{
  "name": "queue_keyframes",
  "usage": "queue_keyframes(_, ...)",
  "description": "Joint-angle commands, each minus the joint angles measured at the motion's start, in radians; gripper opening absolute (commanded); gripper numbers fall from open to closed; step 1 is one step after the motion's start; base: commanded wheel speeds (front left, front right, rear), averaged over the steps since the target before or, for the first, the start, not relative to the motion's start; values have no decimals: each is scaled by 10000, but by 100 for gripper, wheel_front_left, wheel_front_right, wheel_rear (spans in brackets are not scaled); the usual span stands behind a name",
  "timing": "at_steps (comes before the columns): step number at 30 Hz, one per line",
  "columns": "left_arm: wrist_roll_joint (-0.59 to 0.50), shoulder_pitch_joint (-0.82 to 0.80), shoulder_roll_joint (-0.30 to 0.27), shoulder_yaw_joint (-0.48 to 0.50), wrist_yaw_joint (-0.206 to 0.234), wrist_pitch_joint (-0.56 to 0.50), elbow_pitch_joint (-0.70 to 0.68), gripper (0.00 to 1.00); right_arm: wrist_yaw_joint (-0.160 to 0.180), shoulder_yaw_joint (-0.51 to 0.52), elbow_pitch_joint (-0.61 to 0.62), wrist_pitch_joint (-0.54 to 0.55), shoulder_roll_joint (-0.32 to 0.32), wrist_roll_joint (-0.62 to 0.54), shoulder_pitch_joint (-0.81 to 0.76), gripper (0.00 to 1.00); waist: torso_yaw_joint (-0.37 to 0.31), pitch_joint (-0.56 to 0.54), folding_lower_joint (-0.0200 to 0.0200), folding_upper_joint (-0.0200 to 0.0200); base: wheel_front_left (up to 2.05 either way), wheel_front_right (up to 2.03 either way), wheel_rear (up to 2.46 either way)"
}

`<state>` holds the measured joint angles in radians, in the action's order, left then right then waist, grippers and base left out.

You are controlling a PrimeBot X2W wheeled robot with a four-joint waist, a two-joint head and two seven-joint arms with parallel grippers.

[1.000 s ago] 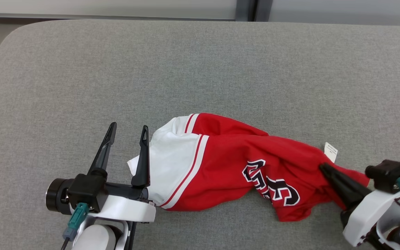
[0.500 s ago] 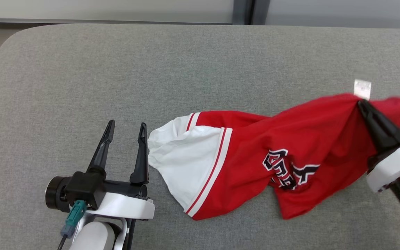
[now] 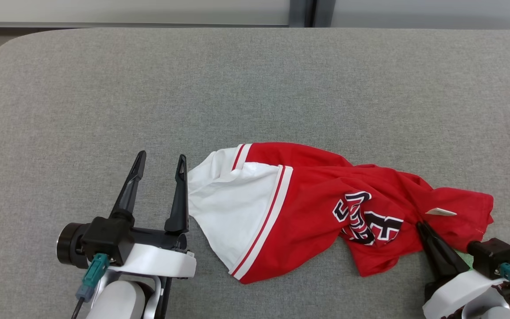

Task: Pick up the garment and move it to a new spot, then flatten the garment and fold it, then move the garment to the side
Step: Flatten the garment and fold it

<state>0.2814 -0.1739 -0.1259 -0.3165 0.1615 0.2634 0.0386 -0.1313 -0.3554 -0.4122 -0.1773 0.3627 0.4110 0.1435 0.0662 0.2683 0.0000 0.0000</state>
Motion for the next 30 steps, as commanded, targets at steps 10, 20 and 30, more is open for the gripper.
queue_keyframes(10, -144, 367, -183, 514, 93, 6, -56, 100, 11, 1458, 1380, -782, -806, -305, -734, 100, -235, -510, 0, 0, 0, 0, 0)
queue_keyframes(20, -183, 1319, -385, 789, 156, 2, -145, 100, 12, 2955, 4251, -112, -874, -874, -1822, 100, -572, -1307, 0, 0, 0, 0, 0)
queue_keyframes(30, -120, 1726, -467, 652, 254, -137, -289, 100, 11, 3363, 5269, 607, -1167, -875, -2556, 100, -655, -1560, 0, 0, 0, 0, 0)
